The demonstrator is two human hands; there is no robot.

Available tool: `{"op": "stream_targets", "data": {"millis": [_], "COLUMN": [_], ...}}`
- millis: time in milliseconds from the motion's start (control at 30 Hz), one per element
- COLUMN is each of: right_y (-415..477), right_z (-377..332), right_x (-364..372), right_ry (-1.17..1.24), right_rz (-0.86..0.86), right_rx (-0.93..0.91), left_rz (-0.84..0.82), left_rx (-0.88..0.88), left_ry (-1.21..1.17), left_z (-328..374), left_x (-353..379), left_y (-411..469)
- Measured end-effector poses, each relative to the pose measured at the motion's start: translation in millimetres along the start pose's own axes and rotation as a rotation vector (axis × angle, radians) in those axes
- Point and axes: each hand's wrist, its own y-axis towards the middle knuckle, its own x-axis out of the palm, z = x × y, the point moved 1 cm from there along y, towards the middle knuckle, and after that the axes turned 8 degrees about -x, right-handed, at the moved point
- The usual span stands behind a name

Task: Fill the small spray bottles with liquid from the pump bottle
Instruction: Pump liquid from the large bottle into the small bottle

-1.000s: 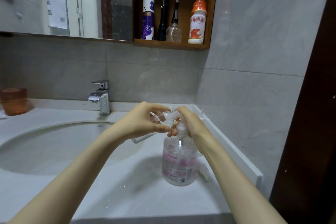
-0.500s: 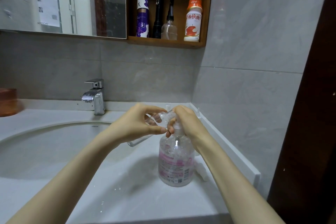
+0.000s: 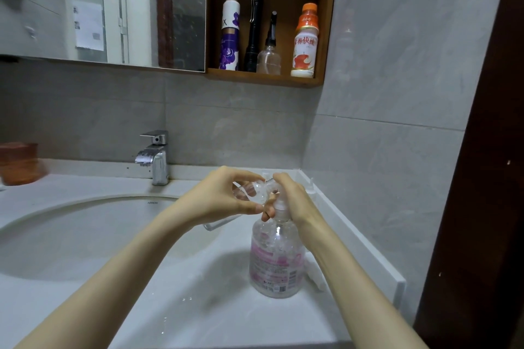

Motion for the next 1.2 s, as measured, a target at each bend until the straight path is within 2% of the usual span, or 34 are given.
{"op": "stream_targets", "data": {"millis": [433, 667, 800, 1200], "right_y": [8, 9, 7, 1], "right_z": [5, 3, 7, 0], "right_x": [-2, -6, -5, -1], "right_ry": [0.009, -0.021, -0.024, 0.011], "right_rz": [-0.002, -0.034, 0.006, -0.001], "right_rx": [-0.067, -0.040, -0.038, -0.020], "left_rz": [0.002, -0.001, 0.001, 0.006], "left_rx": [0.006, -0.013, -0.025, -0.005], "left_ry": [-0.034, 0.003, 0.022, -0.018], "left_z": [-3, -7, -6, 0], "left_x": [2, 5, 5, 2], "left_y": [4, 5, 3, 0]}}
